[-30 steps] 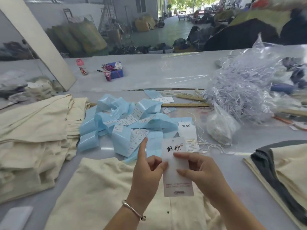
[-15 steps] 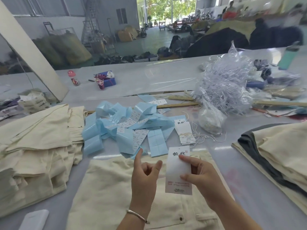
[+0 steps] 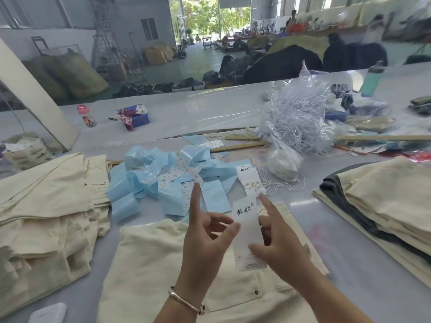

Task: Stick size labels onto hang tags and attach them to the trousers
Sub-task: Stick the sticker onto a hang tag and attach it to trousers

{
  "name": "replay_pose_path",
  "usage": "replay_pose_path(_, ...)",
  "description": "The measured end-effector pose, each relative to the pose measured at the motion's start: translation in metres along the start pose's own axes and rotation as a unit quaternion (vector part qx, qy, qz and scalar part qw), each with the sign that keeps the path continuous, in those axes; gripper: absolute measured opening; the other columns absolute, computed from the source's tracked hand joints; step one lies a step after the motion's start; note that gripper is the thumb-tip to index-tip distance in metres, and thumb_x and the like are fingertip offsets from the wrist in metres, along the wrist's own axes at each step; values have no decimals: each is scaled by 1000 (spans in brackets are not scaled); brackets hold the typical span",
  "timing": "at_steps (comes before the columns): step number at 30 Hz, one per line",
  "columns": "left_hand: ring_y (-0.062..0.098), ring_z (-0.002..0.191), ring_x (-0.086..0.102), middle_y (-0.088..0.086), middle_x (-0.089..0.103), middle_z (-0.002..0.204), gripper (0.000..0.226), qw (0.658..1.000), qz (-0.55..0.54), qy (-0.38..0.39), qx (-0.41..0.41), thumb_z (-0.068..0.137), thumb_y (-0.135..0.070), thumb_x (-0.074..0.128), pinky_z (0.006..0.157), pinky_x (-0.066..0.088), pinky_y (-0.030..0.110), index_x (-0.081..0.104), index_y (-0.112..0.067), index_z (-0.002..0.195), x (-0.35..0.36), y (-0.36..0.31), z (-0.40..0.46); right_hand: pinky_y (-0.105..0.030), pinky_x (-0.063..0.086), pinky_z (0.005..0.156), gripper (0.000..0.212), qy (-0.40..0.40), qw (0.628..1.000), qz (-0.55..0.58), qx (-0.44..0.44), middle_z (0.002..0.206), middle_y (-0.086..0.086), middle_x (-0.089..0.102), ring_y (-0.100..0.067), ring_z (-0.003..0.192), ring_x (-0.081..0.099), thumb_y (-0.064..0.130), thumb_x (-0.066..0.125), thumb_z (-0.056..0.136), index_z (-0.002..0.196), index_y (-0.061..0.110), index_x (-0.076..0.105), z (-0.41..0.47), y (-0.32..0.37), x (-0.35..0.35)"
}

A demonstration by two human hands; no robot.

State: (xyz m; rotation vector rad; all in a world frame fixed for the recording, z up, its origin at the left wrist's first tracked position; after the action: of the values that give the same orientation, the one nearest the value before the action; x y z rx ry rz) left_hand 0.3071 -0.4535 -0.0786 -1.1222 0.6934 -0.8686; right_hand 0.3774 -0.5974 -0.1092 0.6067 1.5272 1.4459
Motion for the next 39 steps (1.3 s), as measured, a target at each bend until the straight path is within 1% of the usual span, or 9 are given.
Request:
replay_pose_path(3,11,68,62,1,65,75,115,999,25,41,11,70,-23,82,62,49,22,3,-56,146,19,2,-4,-16,43,58,103,-4,992,-105,-67,69,11,52,-7,58,50,-3,67,73,153,31,10,-7,21,12)
replay_pose_path(9,26,68,55,7,57,70,113,991,-100,51,-68,64,-16,85,74,50,42,13,-56,140,28,20,-1,-9,39,58,104,2,982,-145,-121,70,26,54,-3,61,53,-3,66,72,149,33,8,-15,46,21)
replay_pose_path(13,29,70,56,10,57,71,111,988,-115,53,-82,66,-11,82,78,51,56,12,-52,142,29,22,0,-16,40,54,97,-12,978,-157,-135,60,11,50,-6,58,50,-2,64,77,148,38,11,-18,53,17)
replay_pose_path(20,23,68,60,8,61,73,109,990,-100,75,-71,72,-7,76,71,54,39,8,-35,153,30,19,-2,-14,36,51,98,1,978,-167,-125,60,-1,52,-9,57,48,-4,60,76,147,41,11,-19,51,20)
replay_pose_path(26,20,69,64,8,65,78,98,988,-127,68,-53,85,11,64,68,54,27,9,-35,152,27,22,-5,-8,37,53,79,8,988,-122,-96,63,28,55,-5,51,45,-9,56,79,136,44,43,-15,42,18)
replay_pose_path(29,21,73,65,7,66,82,89,991,-117,23,-62,88,13,59,68,54,27,17,-34,151,17,28,-5,-14,37,50,63,5,996,-80,-42,55,15,54,-4,49,40,-8,59,81,130,31,57,-10,25,16)
replay_pose_path(31,17,80,65,3,67,88,75,991,-110,-32,-72,87,-4,67,68,52,24,35,-41,143,3,29,-7,-25,43,55,64,5,999,-43,5,60,5,55,-4,53,43,-10,63,77,132,23,57,-7,12,14)
replay_pose_path(34,15,102,62,0,67,107,34,986,-102,-106,-81,73,-31,71,87,46,27,67,-40,106,-17,26,-9,-46,54,74,71,-8,997,46,66,83,-25,66,-17,69,56,-14,67,72,131,24,55,-3,-4,9)
replay_pose_path(39,-11,110,54,-15,56,128,25,986,-77,-55,-137,57,-42,77,98,38,26,73,-26,76,-11,25,-6,-48,57,82,78,-2,986,140,87,95,-17,72,-22,80,66,-17,66,72,127,36,53,-2,-11,11)
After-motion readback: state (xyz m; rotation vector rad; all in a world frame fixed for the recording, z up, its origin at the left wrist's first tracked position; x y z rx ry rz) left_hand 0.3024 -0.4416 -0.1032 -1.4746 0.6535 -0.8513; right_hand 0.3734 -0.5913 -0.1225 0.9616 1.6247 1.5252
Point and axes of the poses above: each hand's wrist, its own z-axis towards the middle knuckle, its own x-axis out of the palm, y = z × x, the point moved 10 cm from there along z, towards the middle knuckle
